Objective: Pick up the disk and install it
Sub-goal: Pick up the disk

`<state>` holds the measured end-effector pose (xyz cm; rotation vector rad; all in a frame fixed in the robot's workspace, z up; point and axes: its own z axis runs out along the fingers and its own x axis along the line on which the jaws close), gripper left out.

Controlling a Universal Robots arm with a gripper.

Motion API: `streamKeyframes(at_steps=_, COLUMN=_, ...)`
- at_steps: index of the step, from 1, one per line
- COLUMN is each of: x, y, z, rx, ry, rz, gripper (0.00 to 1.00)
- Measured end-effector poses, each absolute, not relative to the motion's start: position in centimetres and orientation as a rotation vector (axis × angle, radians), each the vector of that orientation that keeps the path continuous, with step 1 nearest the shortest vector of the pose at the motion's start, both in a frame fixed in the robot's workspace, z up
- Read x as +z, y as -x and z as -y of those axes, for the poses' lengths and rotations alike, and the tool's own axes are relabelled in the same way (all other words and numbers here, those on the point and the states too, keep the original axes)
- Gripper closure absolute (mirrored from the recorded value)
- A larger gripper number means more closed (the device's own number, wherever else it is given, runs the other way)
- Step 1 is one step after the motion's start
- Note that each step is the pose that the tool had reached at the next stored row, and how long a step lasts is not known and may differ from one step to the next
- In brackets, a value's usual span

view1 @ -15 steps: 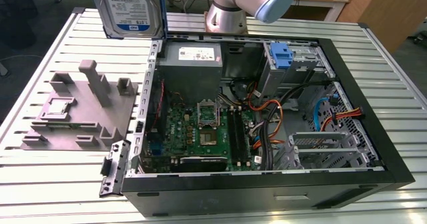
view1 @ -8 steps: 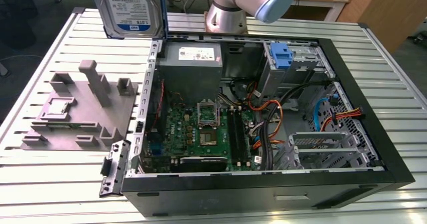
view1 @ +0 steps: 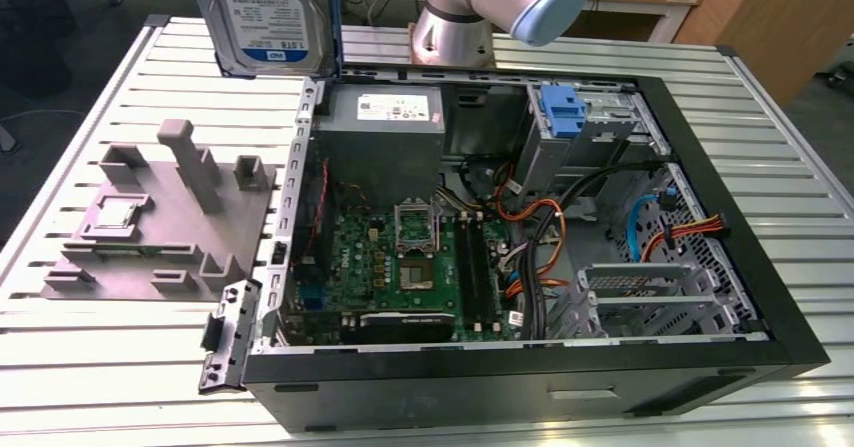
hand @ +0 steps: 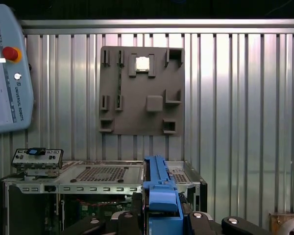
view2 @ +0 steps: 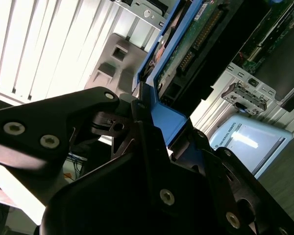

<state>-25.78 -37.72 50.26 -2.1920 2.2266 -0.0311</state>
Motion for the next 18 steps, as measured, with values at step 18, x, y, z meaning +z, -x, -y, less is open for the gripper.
streamKeyframes(at_steps=18, x=50.3, y=24.6, z=37.7, rx=-0.031, ry=2.192, rz=-2.227, gripper=0.63)
